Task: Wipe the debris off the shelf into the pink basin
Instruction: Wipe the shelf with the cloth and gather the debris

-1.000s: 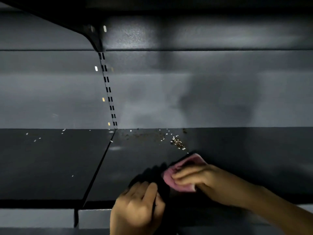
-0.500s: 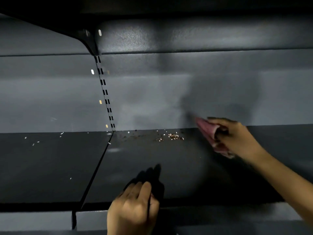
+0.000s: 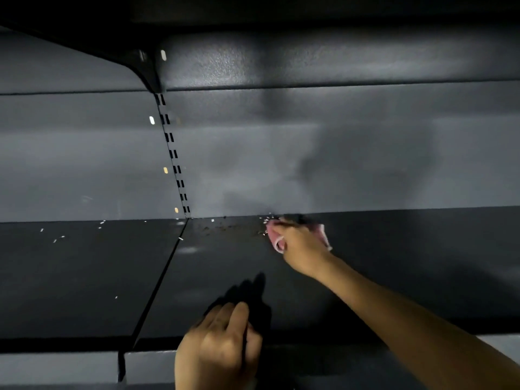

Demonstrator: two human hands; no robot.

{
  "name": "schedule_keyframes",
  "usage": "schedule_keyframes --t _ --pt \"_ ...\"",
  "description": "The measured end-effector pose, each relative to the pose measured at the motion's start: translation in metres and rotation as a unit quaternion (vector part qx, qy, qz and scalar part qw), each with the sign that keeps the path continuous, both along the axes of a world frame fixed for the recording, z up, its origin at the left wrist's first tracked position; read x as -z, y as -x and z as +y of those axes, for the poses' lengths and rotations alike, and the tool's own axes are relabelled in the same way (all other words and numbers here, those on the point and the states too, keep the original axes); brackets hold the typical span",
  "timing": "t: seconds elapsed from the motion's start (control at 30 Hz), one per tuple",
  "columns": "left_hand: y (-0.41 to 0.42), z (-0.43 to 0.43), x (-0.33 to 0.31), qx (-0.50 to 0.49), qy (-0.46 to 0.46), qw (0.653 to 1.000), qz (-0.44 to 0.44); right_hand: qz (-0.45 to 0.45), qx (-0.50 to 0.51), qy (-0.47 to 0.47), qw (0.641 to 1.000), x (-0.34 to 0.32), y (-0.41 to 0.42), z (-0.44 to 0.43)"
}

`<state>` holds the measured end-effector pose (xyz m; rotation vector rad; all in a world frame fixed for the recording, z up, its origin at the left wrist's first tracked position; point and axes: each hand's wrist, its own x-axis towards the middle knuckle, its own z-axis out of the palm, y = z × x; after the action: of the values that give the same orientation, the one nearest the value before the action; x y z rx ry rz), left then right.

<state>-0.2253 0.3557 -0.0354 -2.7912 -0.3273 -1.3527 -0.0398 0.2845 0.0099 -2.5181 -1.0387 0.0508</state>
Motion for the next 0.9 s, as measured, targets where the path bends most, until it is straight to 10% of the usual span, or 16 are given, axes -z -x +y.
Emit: schedule_keyframes --t 0.2,0.5,0.9 --pt "0.002 0.001 -0.001 0.002 0.013 1.000 0.015 0.007 0.088 -0.250 0.964 -0.029 -0.019 -0.045" --pt "-0.001 -0.002 -0.001 0.015 -0.020 1.000 0.004 0.039 0.275 0.105 0.955 0.005 -0.071 -0.170" --pt "0.001 0.000 -0.006 0.037 0.046 0.995 0.074 0.008 0.126 0.013 0.992 0.010 -0.048 0.013"
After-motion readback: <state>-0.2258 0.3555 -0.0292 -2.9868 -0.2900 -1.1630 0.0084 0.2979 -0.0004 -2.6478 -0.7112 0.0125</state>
